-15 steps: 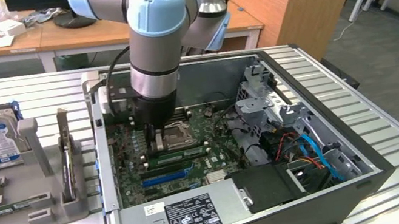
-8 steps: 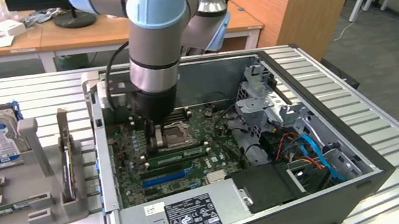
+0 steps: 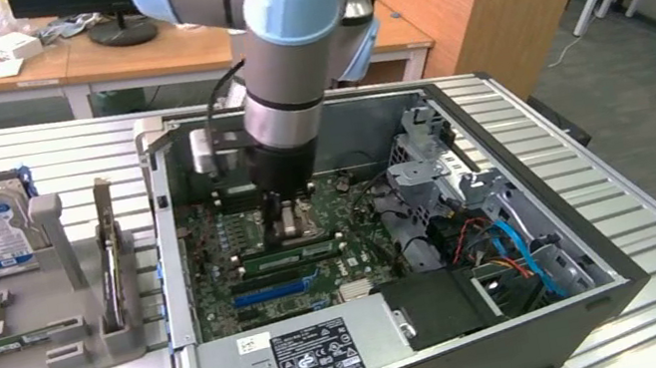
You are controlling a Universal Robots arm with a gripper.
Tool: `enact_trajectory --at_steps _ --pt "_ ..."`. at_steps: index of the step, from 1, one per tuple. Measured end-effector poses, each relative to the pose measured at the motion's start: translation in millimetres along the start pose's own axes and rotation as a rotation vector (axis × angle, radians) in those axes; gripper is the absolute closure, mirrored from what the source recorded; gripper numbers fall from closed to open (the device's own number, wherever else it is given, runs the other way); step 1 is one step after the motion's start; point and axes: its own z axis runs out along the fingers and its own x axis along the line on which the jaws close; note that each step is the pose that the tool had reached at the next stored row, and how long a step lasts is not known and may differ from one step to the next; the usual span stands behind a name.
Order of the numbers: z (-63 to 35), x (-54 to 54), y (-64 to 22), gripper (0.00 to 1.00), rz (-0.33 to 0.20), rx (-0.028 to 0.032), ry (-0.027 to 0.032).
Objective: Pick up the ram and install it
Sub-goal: 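Press down the ram until it locks into place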
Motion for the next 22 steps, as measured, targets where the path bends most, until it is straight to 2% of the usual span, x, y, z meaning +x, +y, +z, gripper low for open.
enact_trajectory --at_steps 15,18,22 --pt "-3.8 0.0 -67.5 0.89 0.0 -0.0048 -0.0009" --pt "-15.0 -0.3 -73.0 0.89 0.0 -0.0107 -0.0005" --pt "-33.3 -0.5 -72.8 0.89 0.0 -0.0111 -0.0005"
